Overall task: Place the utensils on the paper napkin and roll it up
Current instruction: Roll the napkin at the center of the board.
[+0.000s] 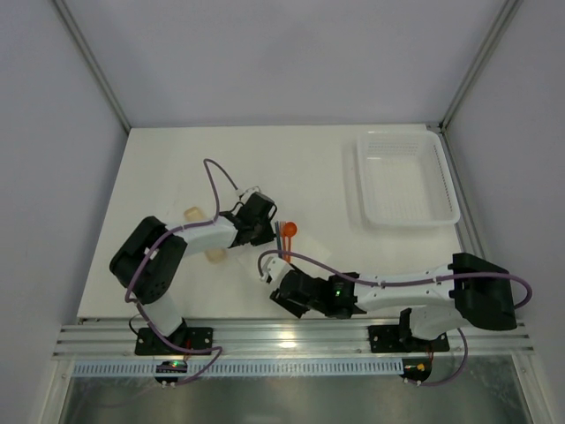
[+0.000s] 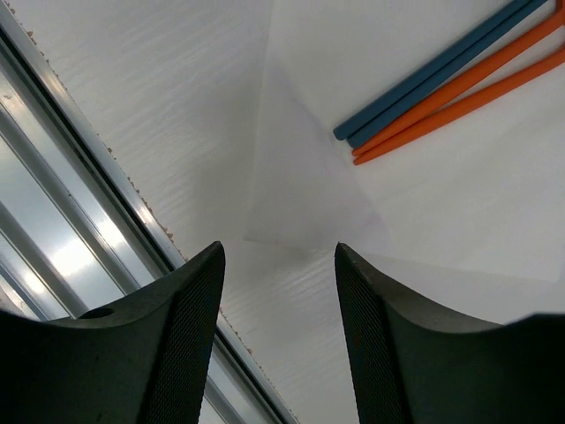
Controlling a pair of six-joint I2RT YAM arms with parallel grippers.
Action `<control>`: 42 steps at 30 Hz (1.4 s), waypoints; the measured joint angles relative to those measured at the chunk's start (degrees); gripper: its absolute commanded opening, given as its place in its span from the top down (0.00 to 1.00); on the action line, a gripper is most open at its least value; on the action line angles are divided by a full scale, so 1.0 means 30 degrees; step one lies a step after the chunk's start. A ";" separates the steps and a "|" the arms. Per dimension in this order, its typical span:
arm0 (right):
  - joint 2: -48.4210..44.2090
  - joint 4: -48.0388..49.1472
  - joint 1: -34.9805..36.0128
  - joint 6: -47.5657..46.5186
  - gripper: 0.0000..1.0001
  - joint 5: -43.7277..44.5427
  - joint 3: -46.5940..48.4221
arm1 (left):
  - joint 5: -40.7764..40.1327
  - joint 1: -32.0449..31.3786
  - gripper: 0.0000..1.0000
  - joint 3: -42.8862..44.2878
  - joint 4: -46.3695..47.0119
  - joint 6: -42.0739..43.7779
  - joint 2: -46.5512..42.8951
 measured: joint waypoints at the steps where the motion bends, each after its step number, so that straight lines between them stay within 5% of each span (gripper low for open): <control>1: 0.0022 0.0109 0.0095 -0.0029 0.44 0.0007 0.0000 | 0.0000 0.0000 1.00 0.0000 -0.0007 0.0000 0.0000; 17: 0.2004 0.1377 0.0627 -0.0816 0.55 0.1406 0.0240 | 0.0007 0.0066 1.00 0.0000 -0.0044 -0.0255 0.0000; 42: 0.2943 0.2004 0.0510 -0.1100 0.55 0.4262 0.0350 | 0.0007 0.0066 1.00 0.0000 -0.0058 -0.0255 0.0000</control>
